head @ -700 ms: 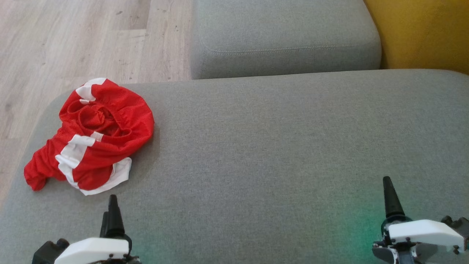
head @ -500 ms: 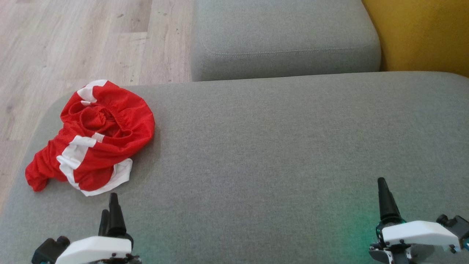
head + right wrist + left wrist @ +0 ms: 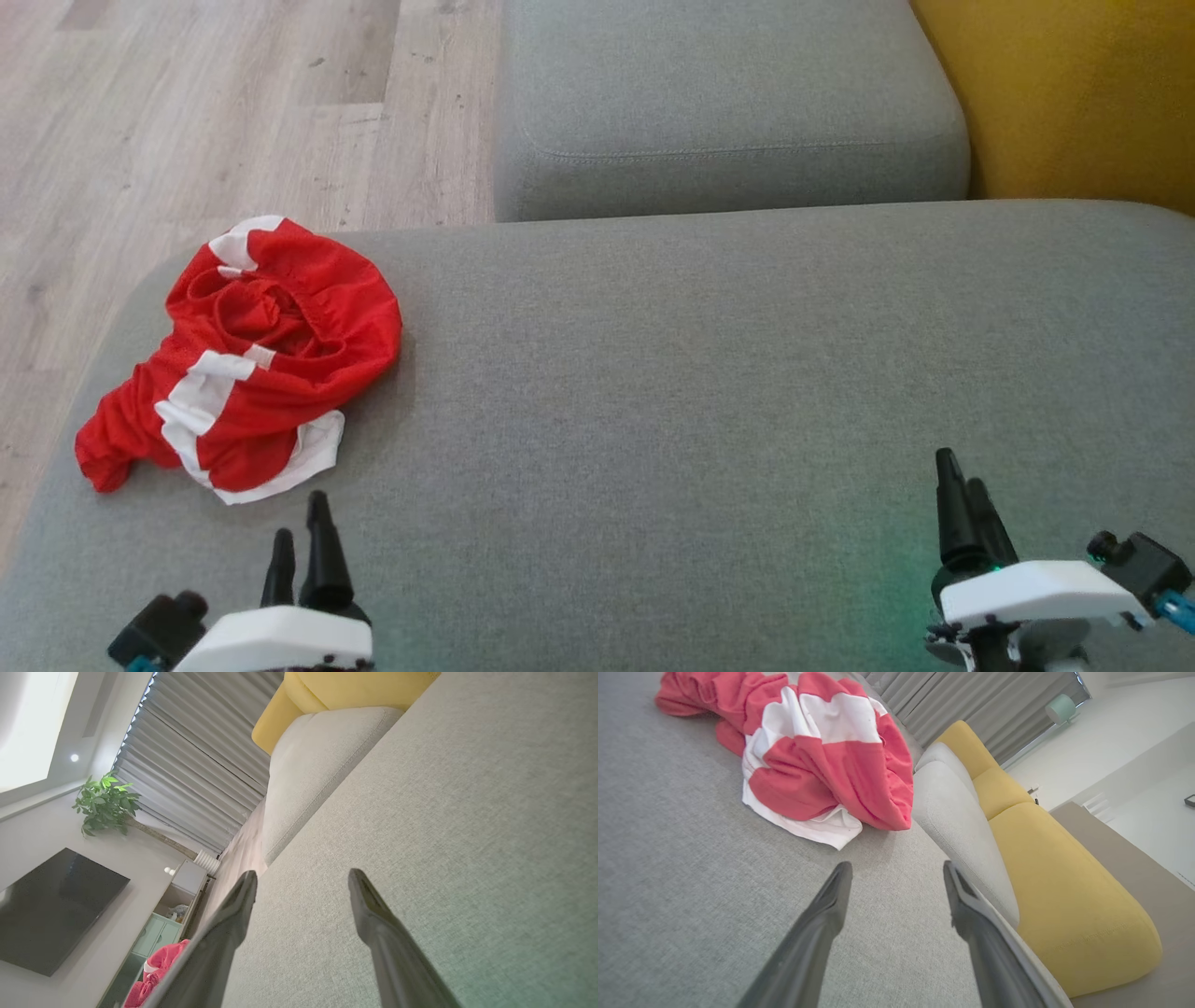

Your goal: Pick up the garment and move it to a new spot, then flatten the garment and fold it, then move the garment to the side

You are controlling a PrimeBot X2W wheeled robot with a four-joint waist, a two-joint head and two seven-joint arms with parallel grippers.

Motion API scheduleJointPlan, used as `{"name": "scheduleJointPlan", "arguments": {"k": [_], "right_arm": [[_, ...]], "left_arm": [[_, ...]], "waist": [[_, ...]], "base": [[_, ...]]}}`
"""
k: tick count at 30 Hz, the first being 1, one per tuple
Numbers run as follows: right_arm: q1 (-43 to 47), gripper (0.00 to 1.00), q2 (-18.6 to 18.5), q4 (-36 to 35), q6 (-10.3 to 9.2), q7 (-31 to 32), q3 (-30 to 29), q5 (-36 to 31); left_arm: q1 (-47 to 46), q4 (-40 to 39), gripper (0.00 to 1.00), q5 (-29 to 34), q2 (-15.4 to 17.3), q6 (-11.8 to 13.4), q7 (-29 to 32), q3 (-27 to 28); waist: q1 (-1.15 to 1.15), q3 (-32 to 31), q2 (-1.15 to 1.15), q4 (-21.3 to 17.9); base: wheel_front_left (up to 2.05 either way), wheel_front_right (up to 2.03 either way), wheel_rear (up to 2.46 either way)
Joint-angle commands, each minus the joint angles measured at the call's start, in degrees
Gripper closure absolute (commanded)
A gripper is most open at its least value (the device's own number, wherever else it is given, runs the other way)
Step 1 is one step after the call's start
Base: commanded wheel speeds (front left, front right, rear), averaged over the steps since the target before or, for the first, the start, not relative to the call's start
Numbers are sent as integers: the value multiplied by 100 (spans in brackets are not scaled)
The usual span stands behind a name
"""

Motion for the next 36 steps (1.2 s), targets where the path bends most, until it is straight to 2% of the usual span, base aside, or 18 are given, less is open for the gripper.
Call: {"name": "scheduleJointPlan", "arguments": {"k": [1,14,25,36], "right_arm": [[-114,0,-33,-221,22,-89,130,-249],[-93,0,-39,-237,27,-325,338,-1190],[-75,0,-43,-219,31,-494,496,-1864],[-74,0,-47,4,35,-680,341,-2821]], "left_arm": [[-170,-242,0,247,25,35,-88,17],[-139,-277,0,1294,29,314,-323,-216],[-140,-349,0,1935,31,447,-491,-385],[-114,-422,0,2667,34,464,-676,-603]], "waist": [[-1,-16,0,6],[-1,-107,0,35],[-1,-196,0,47],[-1,-274,0,94]], "base": [[0,0,0],[0,0,0],[0,0,0],[0,0,0]]}}
